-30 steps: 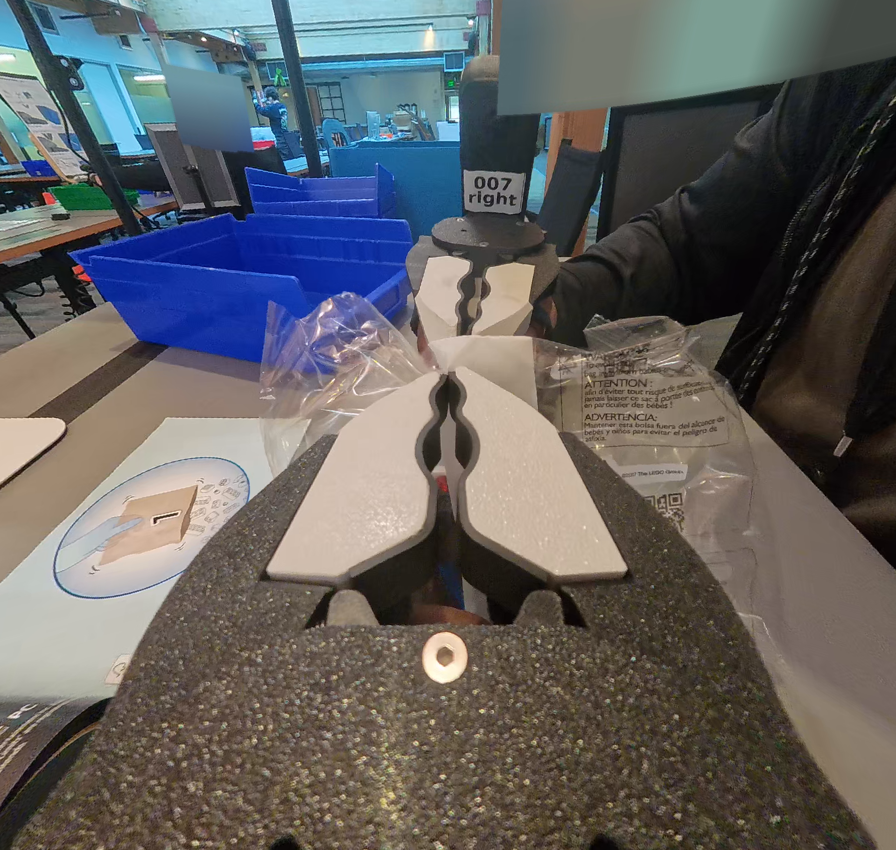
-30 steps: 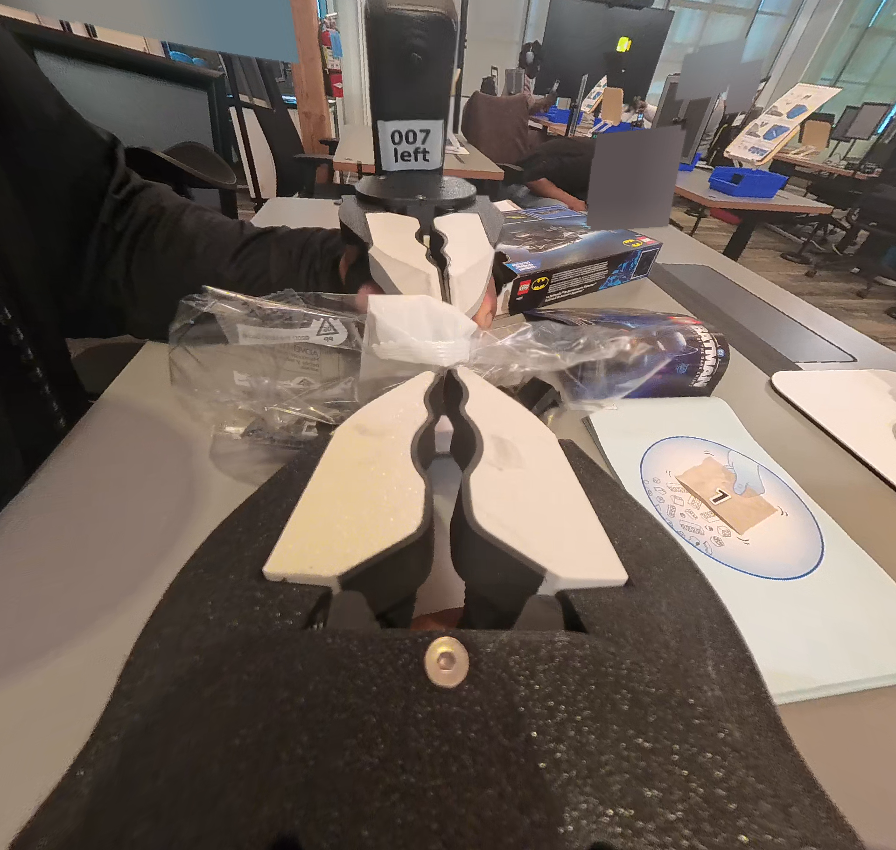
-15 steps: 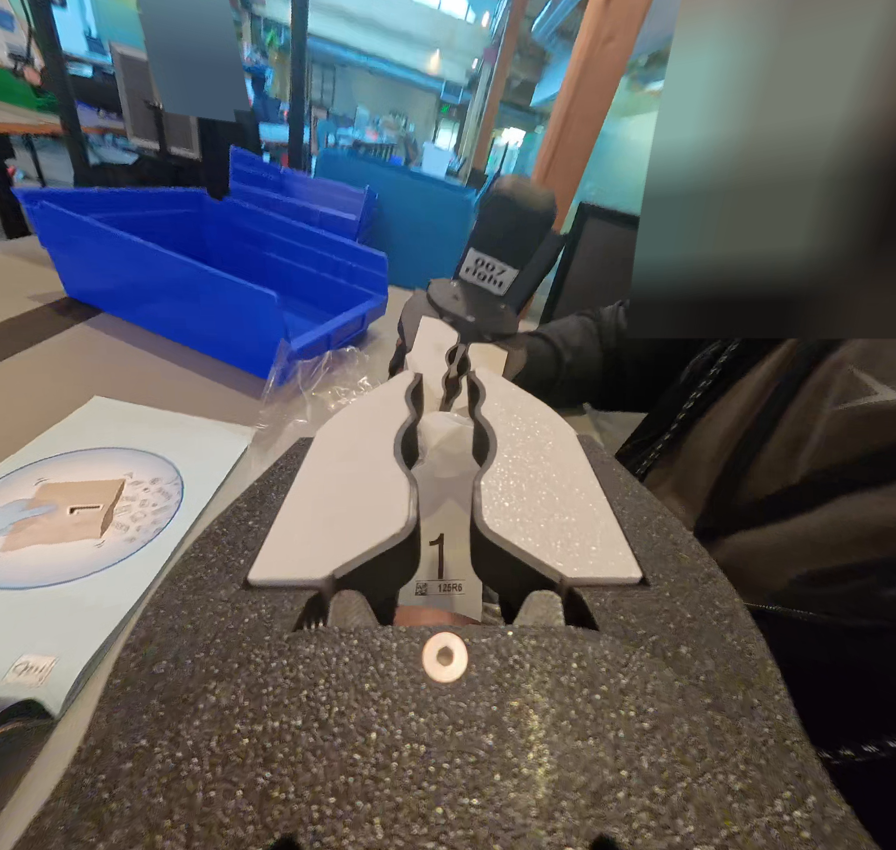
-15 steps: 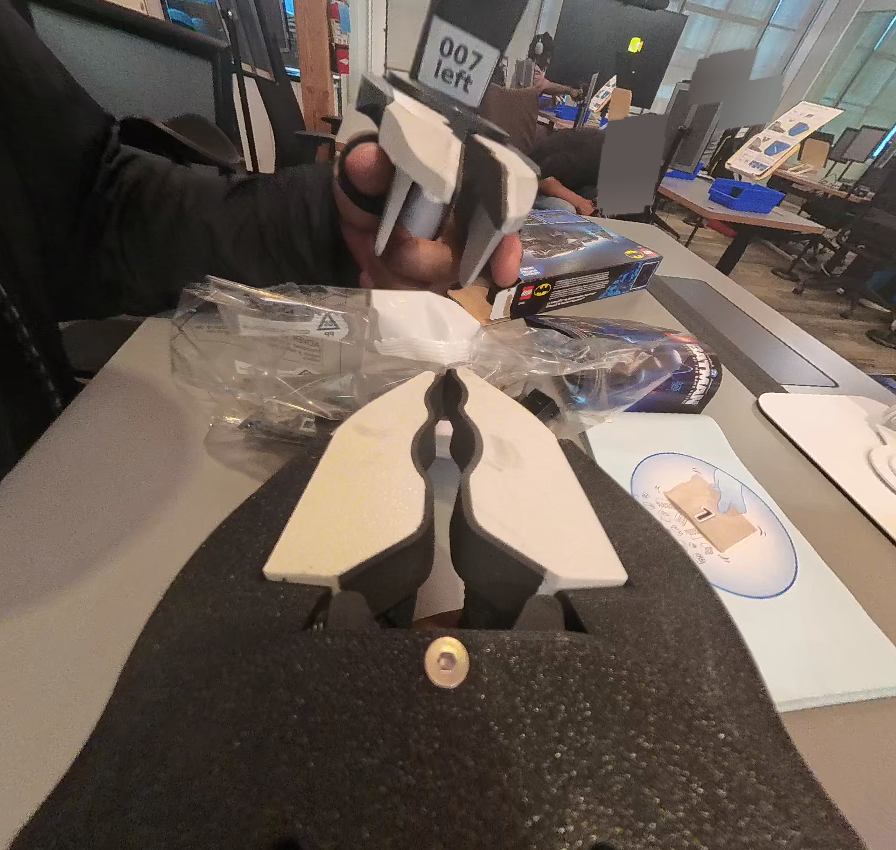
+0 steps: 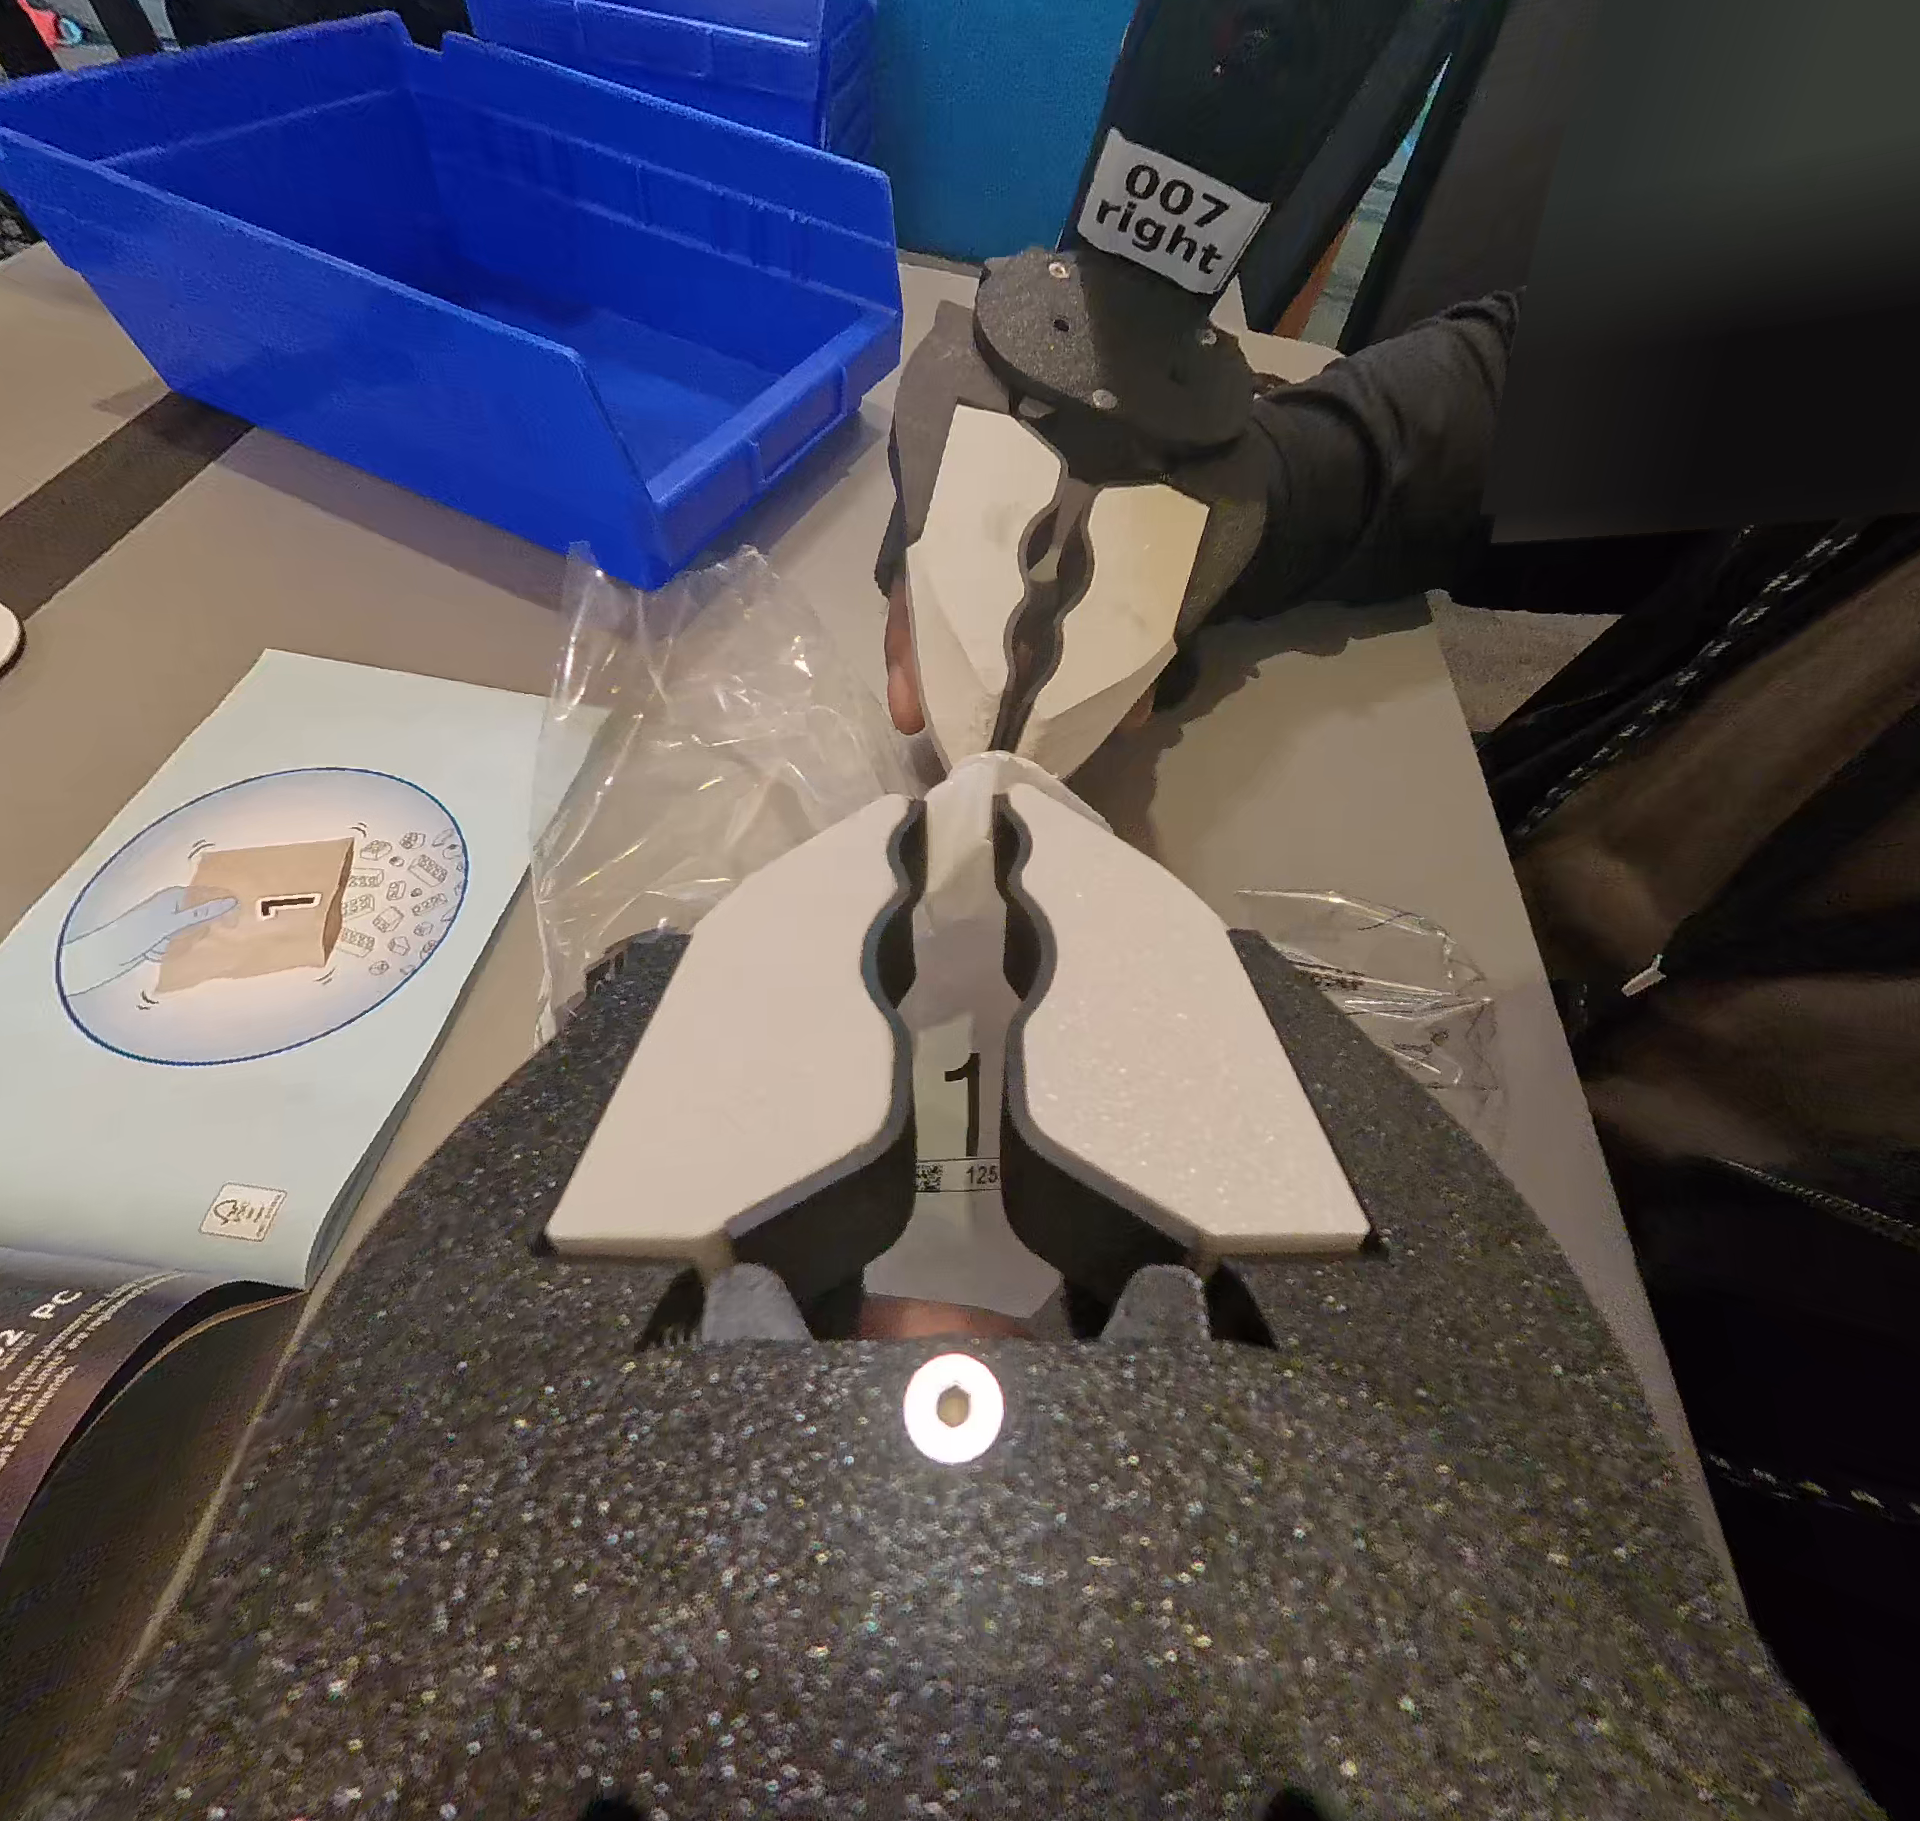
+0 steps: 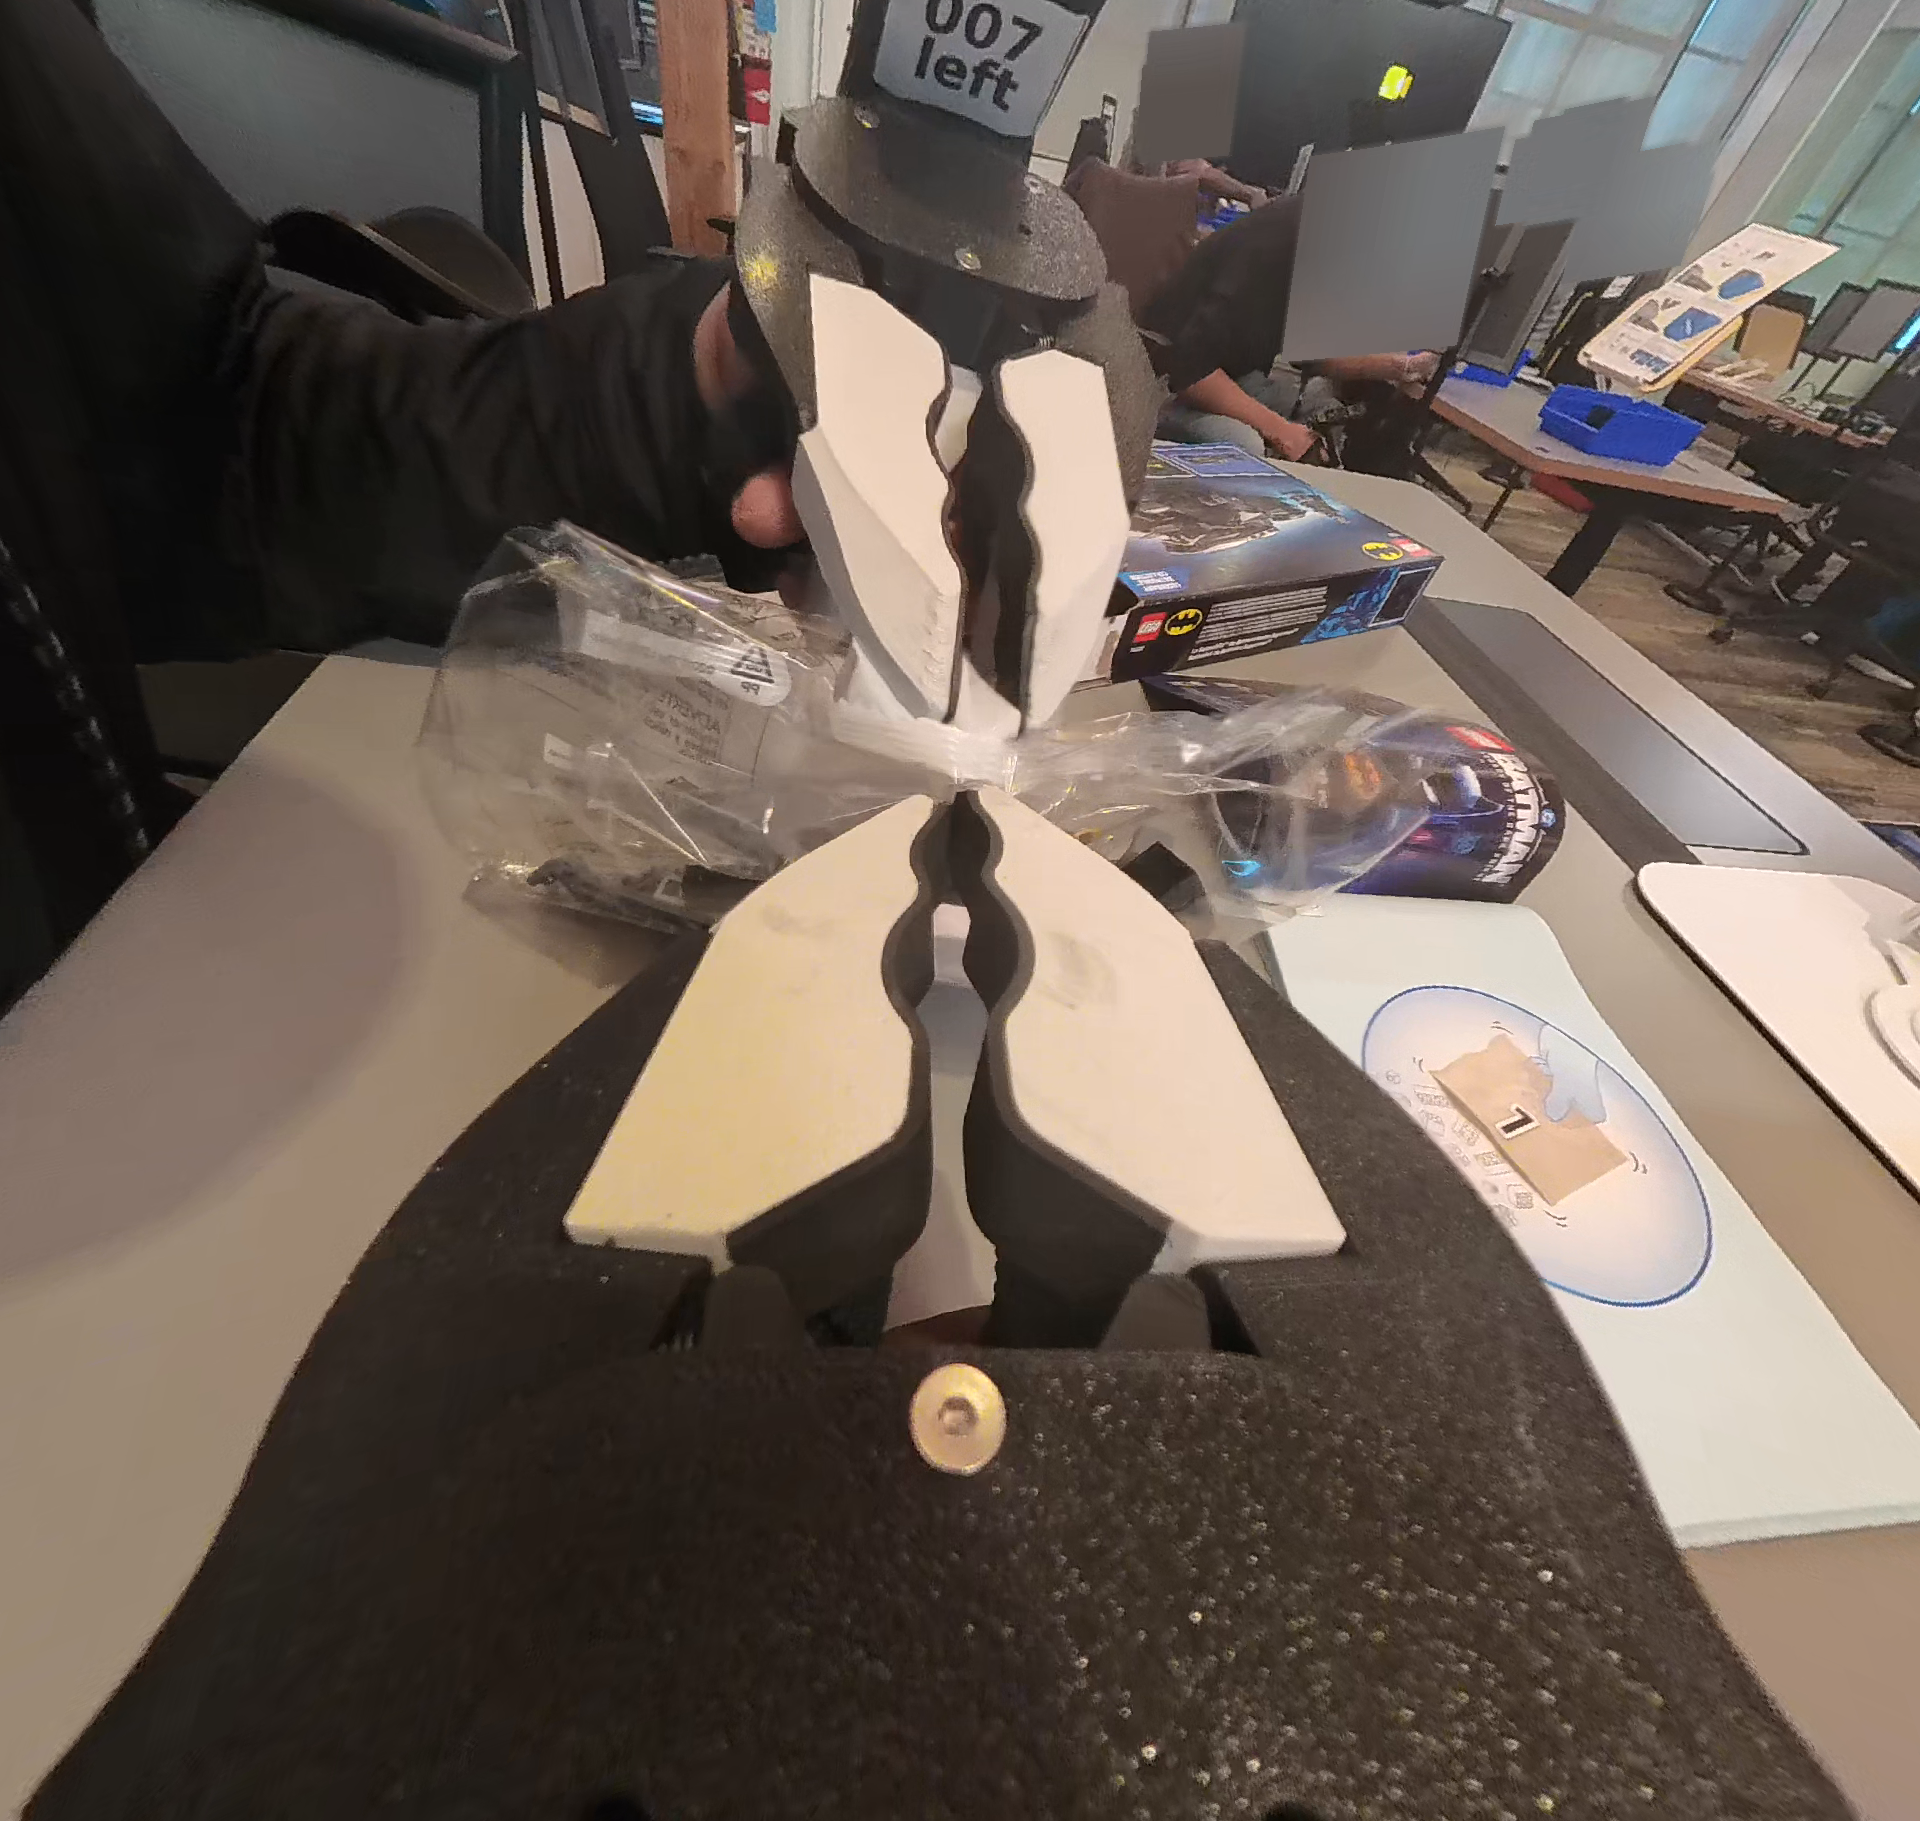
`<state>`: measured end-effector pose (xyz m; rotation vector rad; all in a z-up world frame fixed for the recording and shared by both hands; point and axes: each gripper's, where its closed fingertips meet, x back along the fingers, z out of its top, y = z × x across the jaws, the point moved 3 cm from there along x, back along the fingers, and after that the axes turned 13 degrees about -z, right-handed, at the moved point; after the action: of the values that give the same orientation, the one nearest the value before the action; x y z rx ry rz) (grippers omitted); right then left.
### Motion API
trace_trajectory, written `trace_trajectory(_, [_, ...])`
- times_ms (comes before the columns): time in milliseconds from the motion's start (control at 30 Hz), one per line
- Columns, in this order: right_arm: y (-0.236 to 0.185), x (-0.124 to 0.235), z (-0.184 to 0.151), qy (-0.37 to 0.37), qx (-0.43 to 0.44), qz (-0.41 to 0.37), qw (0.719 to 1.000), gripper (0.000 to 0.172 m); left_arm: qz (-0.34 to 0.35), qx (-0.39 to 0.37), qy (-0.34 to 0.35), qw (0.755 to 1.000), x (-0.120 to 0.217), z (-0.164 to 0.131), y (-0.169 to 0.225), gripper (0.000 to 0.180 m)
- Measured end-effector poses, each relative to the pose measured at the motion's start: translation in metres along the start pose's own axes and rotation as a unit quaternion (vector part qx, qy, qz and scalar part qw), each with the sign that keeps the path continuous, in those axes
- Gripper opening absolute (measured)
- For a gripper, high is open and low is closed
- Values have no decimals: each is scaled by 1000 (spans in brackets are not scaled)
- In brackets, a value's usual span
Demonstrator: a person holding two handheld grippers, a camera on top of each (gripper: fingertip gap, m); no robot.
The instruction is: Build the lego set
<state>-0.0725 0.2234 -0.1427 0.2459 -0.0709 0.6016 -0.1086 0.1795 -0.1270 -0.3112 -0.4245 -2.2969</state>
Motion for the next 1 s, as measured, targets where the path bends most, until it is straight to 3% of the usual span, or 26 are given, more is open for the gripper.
trace_trajectory(133, [3,1,-3,-1,-11,-1,1000,0,6,-17,-7,1000,1,-3,-2,1])
trace_trajectory(400, [4,0,-8,-6,-22,0,1000,0,21,-58,-24,998,2,-8,-4,0])
trace_trajectory(1000, [2,2,-23,-26,-114,74,990,1,-12,-50,-16,999,-3,-21,-6,0])
